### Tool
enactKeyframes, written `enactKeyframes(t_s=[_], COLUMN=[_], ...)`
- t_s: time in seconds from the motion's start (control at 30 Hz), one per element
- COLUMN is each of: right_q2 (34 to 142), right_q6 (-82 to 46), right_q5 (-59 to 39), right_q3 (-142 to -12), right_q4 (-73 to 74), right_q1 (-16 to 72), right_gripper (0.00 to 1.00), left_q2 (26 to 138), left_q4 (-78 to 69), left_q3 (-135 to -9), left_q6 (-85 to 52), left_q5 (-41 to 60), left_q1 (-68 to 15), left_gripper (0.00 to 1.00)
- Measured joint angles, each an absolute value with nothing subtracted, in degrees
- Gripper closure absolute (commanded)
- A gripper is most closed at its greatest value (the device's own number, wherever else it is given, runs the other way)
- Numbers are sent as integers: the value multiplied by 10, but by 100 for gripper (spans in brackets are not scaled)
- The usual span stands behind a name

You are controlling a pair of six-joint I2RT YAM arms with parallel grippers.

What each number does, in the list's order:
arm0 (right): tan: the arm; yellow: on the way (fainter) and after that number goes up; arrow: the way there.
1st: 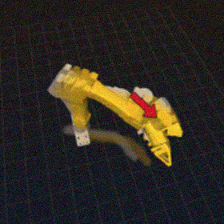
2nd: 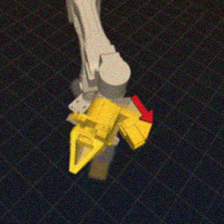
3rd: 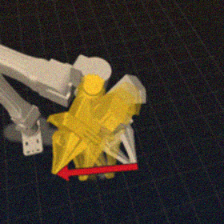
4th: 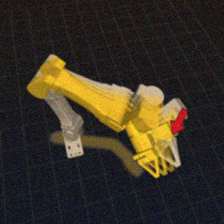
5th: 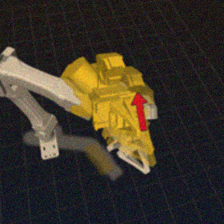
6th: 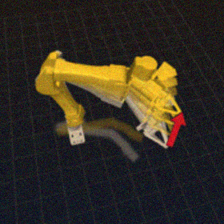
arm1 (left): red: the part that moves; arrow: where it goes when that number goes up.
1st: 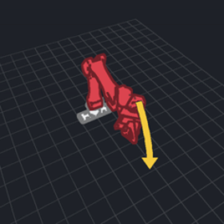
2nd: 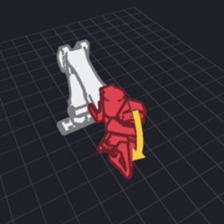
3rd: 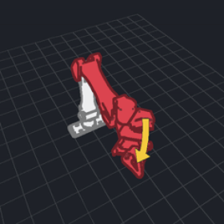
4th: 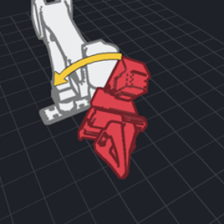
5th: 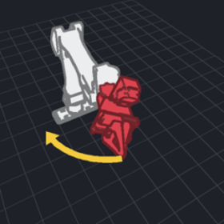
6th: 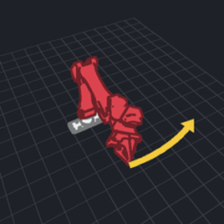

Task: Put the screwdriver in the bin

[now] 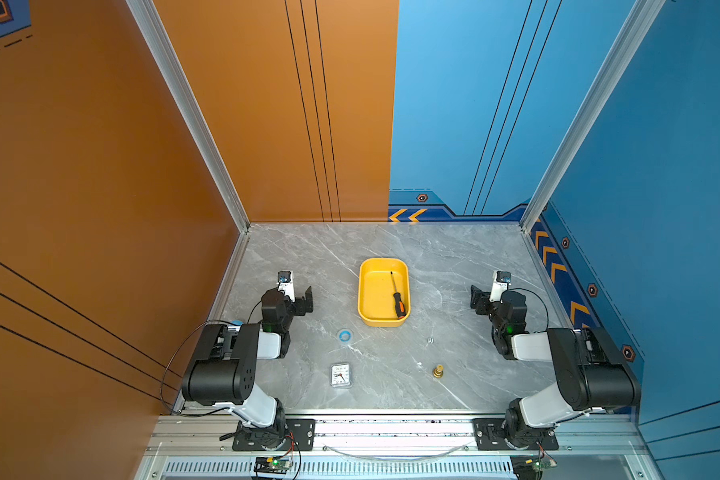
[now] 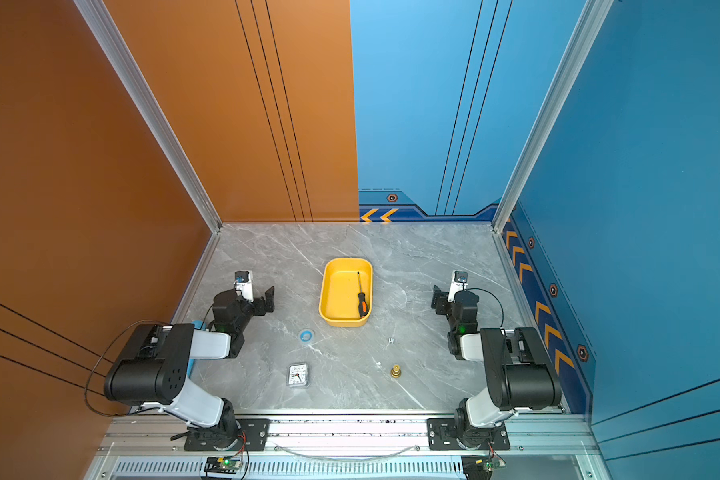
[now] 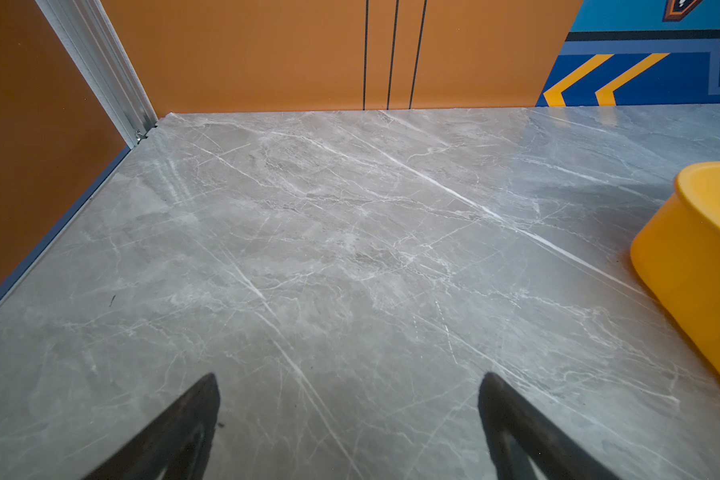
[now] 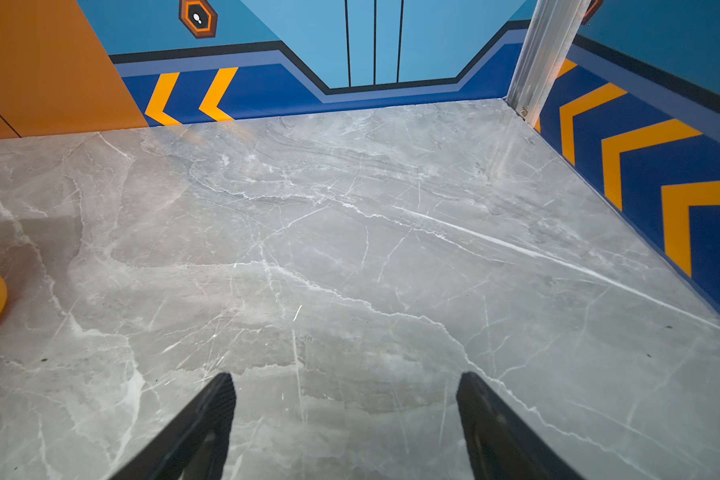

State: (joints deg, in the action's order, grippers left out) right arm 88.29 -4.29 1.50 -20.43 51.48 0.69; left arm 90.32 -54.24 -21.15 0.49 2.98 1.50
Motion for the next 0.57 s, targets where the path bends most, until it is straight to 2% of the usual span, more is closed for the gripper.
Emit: enactKeyframes(t_s=[0.57], right_q2=[883], right_q6=[-38], right_q5=[33], right_q3=[-204], right_q4=[515], right_q1=[12], right_gripper=[0], left_q2=[903], left_q4=[-542], left_q3=[-211], left_q6=[5], left_q5=[31], left_q1=[15], left_gripper=[2])
